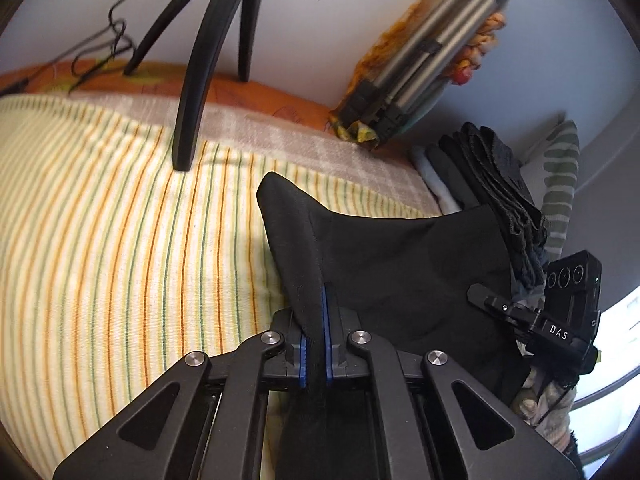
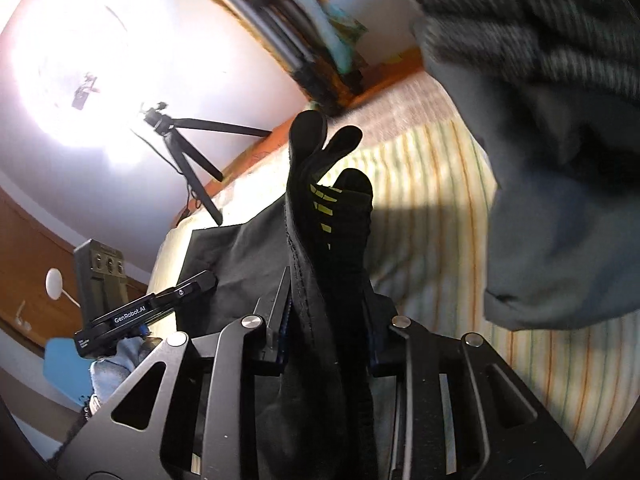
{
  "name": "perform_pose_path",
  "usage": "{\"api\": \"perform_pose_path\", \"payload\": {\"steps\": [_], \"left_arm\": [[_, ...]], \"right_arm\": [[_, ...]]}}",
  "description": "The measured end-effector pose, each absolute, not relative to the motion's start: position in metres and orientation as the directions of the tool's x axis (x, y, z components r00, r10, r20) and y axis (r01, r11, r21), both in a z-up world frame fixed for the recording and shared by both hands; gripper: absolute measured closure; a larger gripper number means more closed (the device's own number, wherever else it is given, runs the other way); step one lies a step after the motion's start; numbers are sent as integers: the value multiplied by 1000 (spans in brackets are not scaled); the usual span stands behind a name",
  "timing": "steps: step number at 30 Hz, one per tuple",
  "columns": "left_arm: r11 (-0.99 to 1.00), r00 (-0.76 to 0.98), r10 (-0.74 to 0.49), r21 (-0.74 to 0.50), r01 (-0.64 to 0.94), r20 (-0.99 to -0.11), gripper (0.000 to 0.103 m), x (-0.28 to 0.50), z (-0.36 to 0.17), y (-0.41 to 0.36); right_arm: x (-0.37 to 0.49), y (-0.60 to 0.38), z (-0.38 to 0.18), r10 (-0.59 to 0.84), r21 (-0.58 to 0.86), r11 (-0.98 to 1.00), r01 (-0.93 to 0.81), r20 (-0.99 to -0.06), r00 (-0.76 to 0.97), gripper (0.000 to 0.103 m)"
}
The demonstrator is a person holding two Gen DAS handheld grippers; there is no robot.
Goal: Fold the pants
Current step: 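Grasp the folded black shorts edge with the left gripper while the right gripper grasps beside it, then lift the folded shorts with both grippers and carry them toward the clothes stack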
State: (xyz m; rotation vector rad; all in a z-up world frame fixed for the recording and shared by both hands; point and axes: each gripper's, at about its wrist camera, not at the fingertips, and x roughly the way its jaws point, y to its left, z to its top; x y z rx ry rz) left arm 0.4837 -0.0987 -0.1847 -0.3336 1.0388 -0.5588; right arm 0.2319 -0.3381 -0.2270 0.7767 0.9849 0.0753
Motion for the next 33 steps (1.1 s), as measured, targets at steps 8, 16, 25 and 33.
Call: {"api": "perform_pose_path", "payload": {"steps": [8,16,25,33], "left_arm": [[817,480,-576,-438,376,-662,99,457,-134,-103],[825,486,-564,-426,371,-667,99,460,-129,-114],[858,433,-513,-454,239,-741,99,483,-177,-87],[853,410,-522,-470,227,-748,99,491,-198,-89]], "right_arm": [[223,-324,-184,360,578,790,203,-705,611,94],[212,-330,-176,328,548,808,217,-724,607,94],[228,-347,-221,326,459,844,278,-850,414,48],[239,-369,-237,456,627,732,267,-742,491,40]]}}
